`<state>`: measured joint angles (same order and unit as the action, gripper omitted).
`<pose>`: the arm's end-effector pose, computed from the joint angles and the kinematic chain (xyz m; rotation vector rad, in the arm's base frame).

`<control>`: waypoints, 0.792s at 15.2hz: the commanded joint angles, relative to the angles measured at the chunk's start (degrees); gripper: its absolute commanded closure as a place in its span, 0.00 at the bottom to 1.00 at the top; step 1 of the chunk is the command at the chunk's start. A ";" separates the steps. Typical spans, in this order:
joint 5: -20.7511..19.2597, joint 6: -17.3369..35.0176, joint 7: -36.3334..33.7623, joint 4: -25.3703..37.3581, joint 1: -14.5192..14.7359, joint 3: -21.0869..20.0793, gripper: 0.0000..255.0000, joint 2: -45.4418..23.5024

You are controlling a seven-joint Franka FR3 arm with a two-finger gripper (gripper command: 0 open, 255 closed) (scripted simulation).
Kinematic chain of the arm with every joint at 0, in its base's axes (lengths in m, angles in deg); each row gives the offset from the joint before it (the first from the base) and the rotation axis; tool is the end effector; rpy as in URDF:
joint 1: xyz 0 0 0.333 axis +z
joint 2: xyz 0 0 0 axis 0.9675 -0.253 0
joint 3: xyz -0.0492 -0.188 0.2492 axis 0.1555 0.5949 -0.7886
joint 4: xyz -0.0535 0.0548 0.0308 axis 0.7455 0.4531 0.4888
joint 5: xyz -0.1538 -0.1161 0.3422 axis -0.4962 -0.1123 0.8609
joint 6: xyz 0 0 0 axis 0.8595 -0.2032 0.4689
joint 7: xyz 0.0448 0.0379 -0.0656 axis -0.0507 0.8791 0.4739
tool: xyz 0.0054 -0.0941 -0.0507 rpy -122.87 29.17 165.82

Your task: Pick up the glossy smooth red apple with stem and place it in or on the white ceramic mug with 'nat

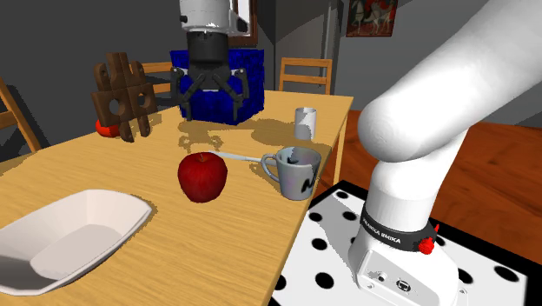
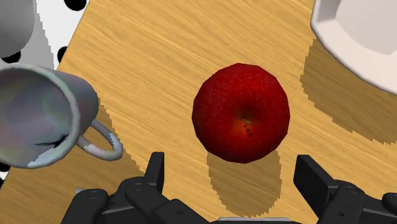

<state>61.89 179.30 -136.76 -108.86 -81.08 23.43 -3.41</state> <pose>0.3359 0.1844 0.4554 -2.9177 0.9953 0.1356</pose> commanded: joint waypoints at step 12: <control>3.09 11.23 -9.05 -2.86 -1.54 -7.30 0.00 -7.58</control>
<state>64.92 190.36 -145.81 -111.59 -82.64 16.18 -10.96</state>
